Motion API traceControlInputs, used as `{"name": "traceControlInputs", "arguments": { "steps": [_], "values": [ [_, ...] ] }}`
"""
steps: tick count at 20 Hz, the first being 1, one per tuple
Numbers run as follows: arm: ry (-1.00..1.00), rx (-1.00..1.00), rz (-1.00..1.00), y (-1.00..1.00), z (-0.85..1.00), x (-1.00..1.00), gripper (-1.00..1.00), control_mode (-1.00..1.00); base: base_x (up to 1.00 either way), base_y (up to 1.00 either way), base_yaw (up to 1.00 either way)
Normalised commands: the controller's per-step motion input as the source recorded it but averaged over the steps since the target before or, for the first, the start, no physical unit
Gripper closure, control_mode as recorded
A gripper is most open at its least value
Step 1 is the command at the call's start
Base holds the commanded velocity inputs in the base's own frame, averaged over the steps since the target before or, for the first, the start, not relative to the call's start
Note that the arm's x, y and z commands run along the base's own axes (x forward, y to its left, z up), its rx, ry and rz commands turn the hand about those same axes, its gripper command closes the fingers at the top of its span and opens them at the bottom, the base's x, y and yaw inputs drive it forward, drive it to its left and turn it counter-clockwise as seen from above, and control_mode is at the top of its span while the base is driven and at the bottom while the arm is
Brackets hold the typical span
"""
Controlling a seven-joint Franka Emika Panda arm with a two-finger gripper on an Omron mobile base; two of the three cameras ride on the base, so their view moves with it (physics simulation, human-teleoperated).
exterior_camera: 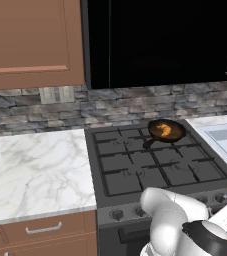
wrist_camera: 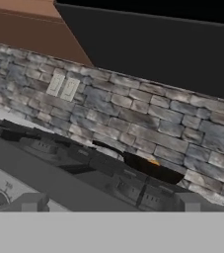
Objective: Pick the croissant and place it on the pan. Then turn on the stove to warm the croissant.
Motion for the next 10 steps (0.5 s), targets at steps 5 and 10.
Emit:
{"name": "traceControlInputs", "arguments": {
  "steps": [5,10],
  "values": [
    [0.05,0.00,0.00,0.00,-0.10,0.18,-1.00,-1.00,0.00,0.00,0.00],
    [0.05,0.00,0.00,0.00,-0.19,0.08,-1.00,-1.00,0.00,0.00,0.00]
  ]
}}
